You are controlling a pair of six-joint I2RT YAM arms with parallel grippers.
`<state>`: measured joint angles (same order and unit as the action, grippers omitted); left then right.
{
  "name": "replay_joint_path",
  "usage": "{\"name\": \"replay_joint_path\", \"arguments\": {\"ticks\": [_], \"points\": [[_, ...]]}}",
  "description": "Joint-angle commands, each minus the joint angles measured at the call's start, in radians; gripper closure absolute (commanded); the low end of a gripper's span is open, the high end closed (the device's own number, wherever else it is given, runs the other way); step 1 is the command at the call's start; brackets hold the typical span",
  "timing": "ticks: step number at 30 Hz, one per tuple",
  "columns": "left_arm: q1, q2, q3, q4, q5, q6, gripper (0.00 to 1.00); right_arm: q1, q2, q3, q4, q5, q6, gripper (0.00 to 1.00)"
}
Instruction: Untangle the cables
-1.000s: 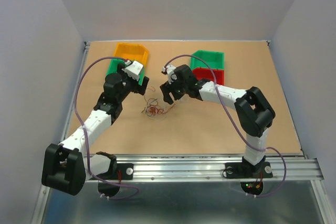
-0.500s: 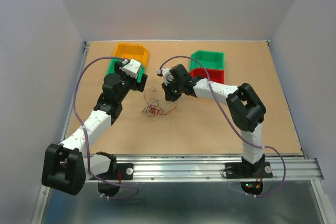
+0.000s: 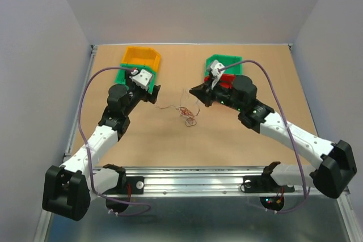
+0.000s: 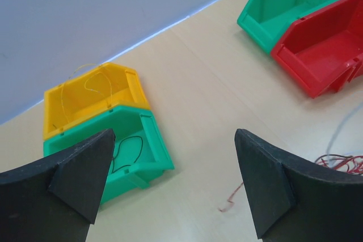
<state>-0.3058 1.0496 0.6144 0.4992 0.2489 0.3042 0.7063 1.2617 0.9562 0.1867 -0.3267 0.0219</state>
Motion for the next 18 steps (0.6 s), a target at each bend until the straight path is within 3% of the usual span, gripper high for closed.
{"name": "replay_joint_path", "arguments": {"ticks": [1,4,7,11,18], "points": [[0.004,-0.043,-0.021,0.076,0.024,-0.008,0.01,0.001,-0.117,-0.094,0.307,0.002,0.075,0.99],[0.005,-0.060,-0.036,0.091,0.082,-0.002,0.01,0.001,-0.154,-0.091,0.359,-0.026,0.092,0.99],[0.005,-0.098,-0.067,0.105,0.229,0.029,0.01,0.002,-0.160,-0.065,0.385,-0.106,0.118,0.99],[0.005,-0.163,-0.145,0.174,0.404,0.035,0.01,0.001,-0.173,-0.083,0.488,-0.065,0.161,0.99],[0.007,-0.136,-0.176,0.330,0.512,-0.061,0.01,0.001,-0.142,0.021,0.519,-0.054,0.213,0.99]]}}
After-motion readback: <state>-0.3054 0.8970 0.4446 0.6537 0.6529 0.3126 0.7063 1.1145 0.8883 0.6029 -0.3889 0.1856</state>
